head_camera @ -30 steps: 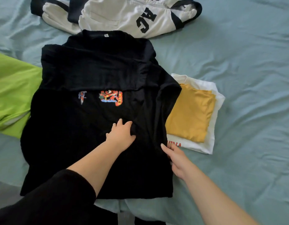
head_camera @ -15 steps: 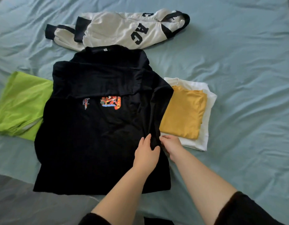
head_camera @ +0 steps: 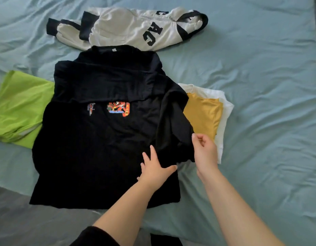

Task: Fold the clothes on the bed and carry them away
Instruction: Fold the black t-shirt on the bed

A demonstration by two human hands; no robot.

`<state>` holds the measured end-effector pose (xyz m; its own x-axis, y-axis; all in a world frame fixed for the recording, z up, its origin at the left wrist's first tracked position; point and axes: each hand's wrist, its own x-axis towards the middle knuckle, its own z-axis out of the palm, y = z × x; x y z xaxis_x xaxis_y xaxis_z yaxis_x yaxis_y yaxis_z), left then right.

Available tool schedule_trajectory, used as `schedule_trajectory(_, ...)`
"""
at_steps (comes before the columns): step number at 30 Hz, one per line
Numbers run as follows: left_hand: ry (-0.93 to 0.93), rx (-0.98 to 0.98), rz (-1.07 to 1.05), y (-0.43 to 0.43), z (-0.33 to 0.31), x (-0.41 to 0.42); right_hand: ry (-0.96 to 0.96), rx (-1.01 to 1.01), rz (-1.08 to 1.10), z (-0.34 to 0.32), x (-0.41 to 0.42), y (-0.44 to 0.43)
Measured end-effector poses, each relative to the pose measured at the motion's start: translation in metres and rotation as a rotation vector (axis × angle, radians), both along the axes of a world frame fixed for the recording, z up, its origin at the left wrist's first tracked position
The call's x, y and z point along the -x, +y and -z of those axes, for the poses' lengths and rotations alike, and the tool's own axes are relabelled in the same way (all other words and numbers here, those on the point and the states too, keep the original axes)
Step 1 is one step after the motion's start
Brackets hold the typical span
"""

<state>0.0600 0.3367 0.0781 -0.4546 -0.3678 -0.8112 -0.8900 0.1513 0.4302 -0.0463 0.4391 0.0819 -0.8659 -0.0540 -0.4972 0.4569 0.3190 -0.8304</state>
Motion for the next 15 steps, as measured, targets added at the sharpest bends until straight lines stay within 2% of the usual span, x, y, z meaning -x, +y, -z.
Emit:
schedule_trajectory(2,0.216,0.211,0.139,0.014,-0.01,0.017,0.142,-0.04,-0.167,-0.023,0.008,0.006)
schedule_trajectory(4,0.398,0.257,0.192,0.027,-0.019,0.039,0.252,-0.087,-0.354,-0.041,0.014,0.006)
schedule_trajectory(5,0.445,0.156,0.09,0.03,-0.023,0.052,0.277,-0.106,-0.439,-0.047,0.016,0.006)
schedule_trajectory(7,0.478,-0.165,-0.309,0.035,-0.031,0.076,0.313,-0.163,-0.566,-0.056,0.02,0.009)
schedule_trajectory(8,0.474,-0.29,-0.5,0.035,-0.033,0.085,0.355,-0.198,-0.56,-0.059,0.025,0.014)
schedule_trajectory(10,0.43,-0.484,-0.73,0.032,-0.034,0.099,0.402,-0.26,-0.37,-0.061,0.036,0.03)
schedule_trajectory(11,0.436,-0.599,-0.805,0.031,-0.035,0.103,0.329,-0.267,-0.23,-0.06,0.041,0.038)
schedule_trajectory(12,0.456,-0.724,-0.866,0.031,-0.037,0.106,0.151,-0.251,-0.115,-0.06,0.044,0.044)
schedule_trajectory(15,0.491,-1.027,-1.016,0.035,-0.041,0.114,-0.55,-0.029,-0.043,-0.057,0.051,0.052)
